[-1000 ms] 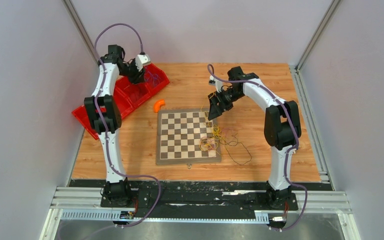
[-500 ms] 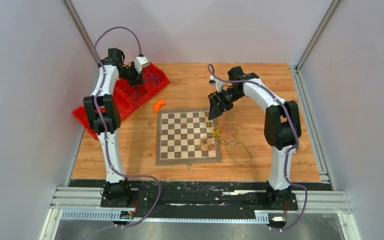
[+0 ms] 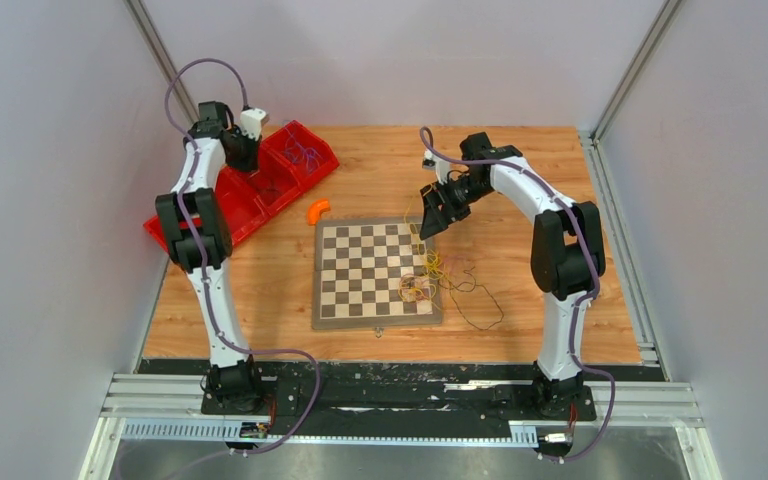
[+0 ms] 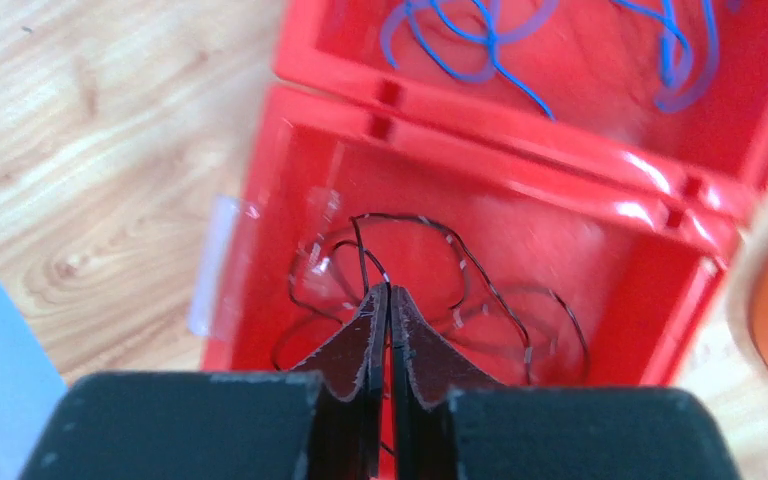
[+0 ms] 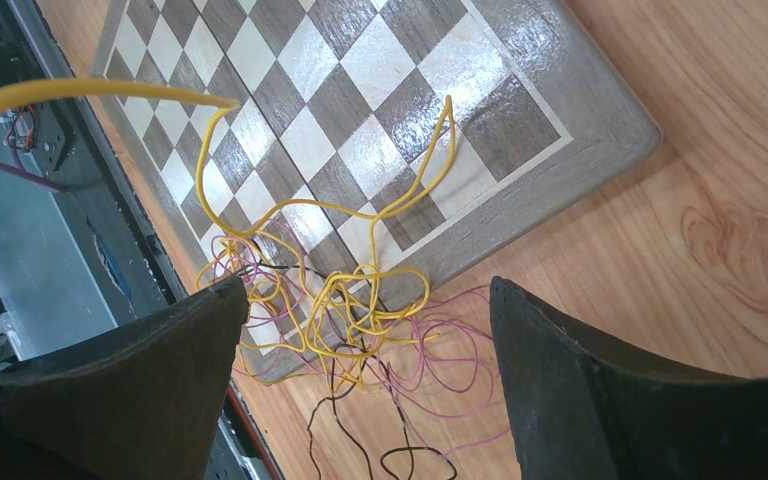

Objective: Untangle the cables

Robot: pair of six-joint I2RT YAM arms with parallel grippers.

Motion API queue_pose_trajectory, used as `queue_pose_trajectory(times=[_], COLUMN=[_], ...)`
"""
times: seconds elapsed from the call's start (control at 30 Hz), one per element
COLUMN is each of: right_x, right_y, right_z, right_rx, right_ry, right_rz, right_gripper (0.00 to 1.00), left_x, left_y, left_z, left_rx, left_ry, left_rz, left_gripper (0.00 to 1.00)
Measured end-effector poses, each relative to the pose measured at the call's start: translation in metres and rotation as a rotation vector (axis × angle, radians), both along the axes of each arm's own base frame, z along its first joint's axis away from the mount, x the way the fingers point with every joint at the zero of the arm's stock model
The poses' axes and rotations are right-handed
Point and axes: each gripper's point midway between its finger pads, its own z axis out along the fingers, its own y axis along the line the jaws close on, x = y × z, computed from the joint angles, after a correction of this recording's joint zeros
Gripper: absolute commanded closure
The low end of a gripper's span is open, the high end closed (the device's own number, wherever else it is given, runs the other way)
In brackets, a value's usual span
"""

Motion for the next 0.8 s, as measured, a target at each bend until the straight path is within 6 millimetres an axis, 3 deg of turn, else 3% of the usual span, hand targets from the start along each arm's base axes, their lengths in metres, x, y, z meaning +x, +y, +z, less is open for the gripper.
queue_pose_trajectory(times=[0.03, 0.13, 0.17, 0.3, 0.4, 0.5, 0.63, 0.7, 0.8], right_x=[0.000, 0.000, 0.000, 0.000, 0.000, 0.001, 0.002, 0.004, 0.009], right_y=[0.000, 0.000, 0.000, -0.001, -0.001, -0.002, -0.004, -0.007, -0.015], right_z=[0.000, 0.000, 0.000, -0.001, -0.001, 0.000, 0.004, 0.010, 0.022], right_rx=[0.000, -0.001, -0.003, -0.006, -0.009, -0.011, -0.011, -0.007, 0.000], right_ry=[0.000, 0.001, 0.000, -0.002, -0.003, -0.009, -0.030, -0.049, -0.088], right_rz=[0.000, 0.000, 0.000, 0.001, 0.001, 0.003, 0.006, 0.003, -0.011], right_gripper=[0.11, 0.11, 0.11, 0.11, 0.11, 0.10, 0.09, 0.09, 0.09], left_x=[0.008, 0.025, 0.025, 0.021, 0.013, 0.009, 0.002, -0.006, -0.023], left_y=[0.003, 0.006, 0.006, 0.001, -0.005, -0.010, -0.015, -0.022, -0.046], left_z=[0.000, -0.004, -0.005, -0.005, 0.007, 0.041, 0.110, 0.147, 0.180], left_rx=[0.009, 0.014, 0.008, -0.031, -0.063, -0.099, -0.140, -0.169, -0.241], left_ry=[-0.011, -0.024, -0.019, -0.010, -0.014, -0.063, -0.186, -0.253, -0.304], left_rz=[0.020, 0.079, 0.091, 0.115, 0.117, 0.116, 0.095, 0.058, -0.038], left_gripper=[0.71, 0.50, 0.41, 0.21, 0.04, 0.00, 0.00, 0.00, 0.00])
